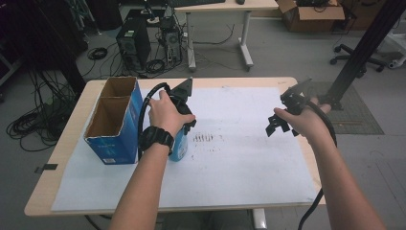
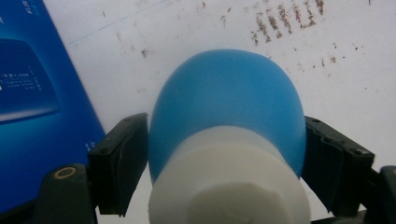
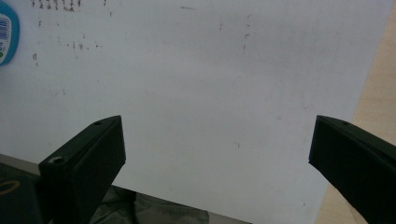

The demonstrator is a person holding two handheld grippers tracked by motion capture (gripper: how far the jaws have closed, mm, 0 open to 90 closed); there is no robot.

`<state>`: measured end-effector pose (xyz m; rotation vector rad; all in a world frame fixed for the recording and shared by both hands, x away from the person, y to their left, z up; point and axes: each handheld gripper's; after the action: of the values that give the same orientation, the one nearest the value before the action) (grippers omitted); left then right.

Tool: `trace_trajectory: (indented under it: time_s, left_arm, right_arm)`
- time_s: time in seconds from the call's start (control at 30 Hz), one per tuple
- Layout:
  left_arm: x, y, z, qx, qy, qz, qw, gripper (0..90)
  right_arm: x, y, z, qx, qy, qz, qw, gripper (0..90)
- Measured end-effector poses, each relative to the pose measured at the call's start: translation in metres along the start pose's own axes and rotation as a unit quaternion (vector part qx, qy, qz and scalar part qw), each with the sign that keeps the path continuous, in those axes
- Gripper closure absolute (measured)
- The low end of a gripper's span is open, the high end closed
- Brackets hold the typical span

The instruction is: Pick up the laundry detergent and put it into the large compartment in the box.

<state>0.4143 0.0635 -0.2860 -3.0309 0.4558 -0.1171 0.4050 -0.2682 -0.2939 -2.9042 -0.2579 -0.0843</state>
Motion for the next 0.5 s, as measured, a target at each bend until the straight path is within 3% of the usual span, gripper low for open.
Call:
trace_trajectory:
  time_s: [0.5]
  left_arm:
    - [0.0004,-0.0003,0.0001,-0.003,0.001,-0.002,1.0000,25.5]
  right_arm:
    - [-0.0001,-0.0001,0.0012,0.003,-0.001,0.000,1.0000,3.8]
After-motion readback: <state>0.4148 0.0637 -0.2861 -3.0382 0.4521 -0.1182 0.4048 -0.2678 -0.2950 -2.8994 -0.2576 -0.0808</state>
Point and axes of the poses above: each handheld gripper's, and its own axes: z roughly forward along the jaws, x roughly out of its top, y roughly to its right, and after that the axes turned 1 degree about -z, right-handed
